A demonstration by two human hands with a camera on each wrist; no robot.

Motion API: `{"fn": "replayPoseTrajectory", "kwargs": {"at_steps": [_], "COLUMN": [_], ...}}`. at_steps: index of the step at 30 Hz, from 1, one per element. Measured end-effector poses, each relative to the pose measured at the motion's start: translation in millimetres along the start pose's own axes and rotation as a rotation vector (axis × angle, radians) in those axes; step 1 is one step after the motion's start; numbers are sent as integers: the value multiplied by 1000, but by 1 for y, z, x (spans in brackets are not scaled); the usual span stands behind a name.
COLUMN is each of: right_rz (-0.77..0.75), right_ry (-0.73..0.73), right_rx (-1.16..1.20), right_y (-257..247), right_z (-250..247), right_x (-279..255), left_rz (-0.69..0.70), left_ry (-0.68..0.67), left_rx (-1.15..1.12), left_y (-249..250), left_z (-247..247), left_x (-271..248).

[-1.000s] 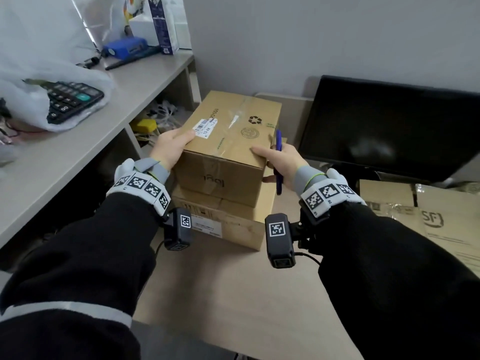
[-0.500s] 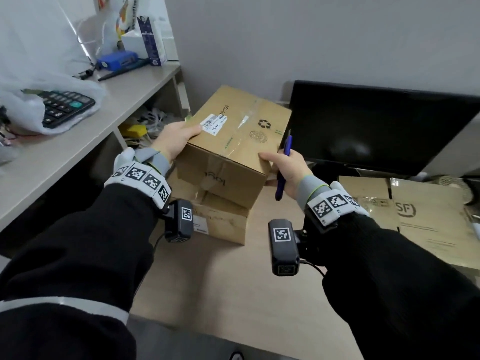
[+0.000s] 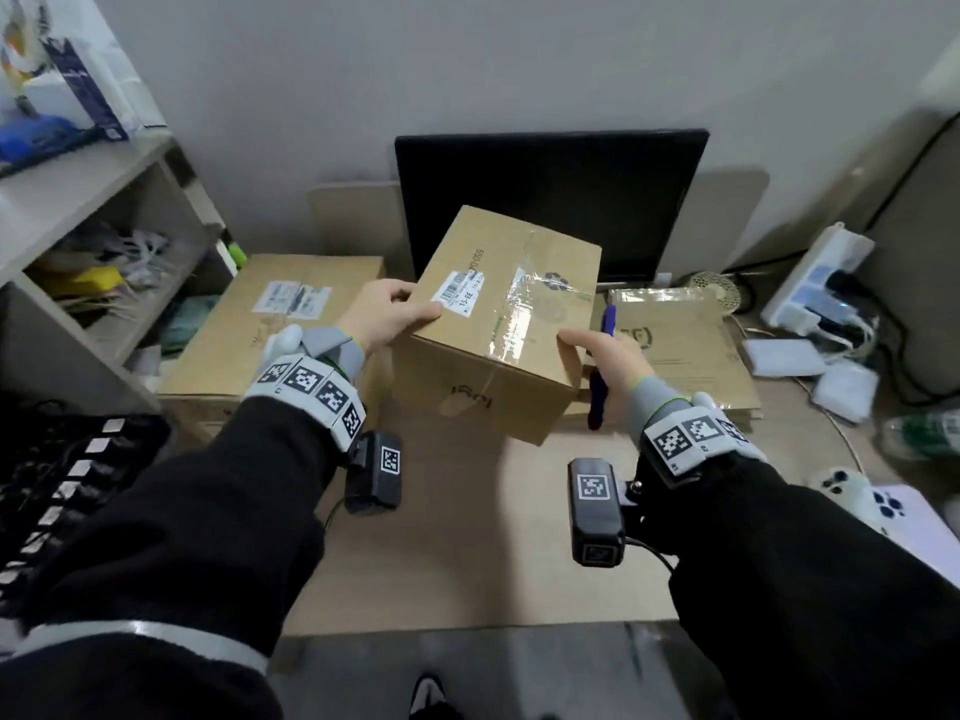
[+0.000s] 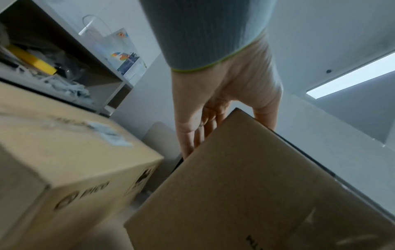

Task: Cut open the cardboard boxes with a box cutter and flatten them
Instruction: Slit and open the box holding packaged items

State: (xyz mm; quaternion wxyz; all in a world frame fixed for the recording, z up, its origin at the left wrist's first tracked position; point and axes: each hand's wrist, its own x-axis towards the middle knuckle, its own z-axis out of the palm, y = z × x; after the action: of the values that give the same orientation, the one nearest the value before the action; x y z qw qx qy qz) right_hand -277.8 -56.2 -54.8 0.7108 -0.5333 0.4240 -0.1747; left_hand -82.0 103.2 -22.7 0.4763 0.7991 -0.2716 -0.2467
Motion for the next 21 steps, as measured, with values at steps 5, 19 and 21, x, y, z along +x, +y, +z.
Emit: {"fn": "replayPoseTrajectory", "kwargs": {"at_steps": [5,19,21], "right_rz": [97,132,27], "right_ry": [42,23,172], "right_rx": [-37,-47,-50], "right_y": [50,100,86], "right_z": [-29,-55,-63], "right_x": [-1,10,27], "left_rz": [-130,-259,-252], "left_ry": [-71,-10,25], "left_rx": [38,199,163], "left_y": [-36,-95,-98], "left_z": [37,59,65], "left_x": [-14,-15,-10]}}
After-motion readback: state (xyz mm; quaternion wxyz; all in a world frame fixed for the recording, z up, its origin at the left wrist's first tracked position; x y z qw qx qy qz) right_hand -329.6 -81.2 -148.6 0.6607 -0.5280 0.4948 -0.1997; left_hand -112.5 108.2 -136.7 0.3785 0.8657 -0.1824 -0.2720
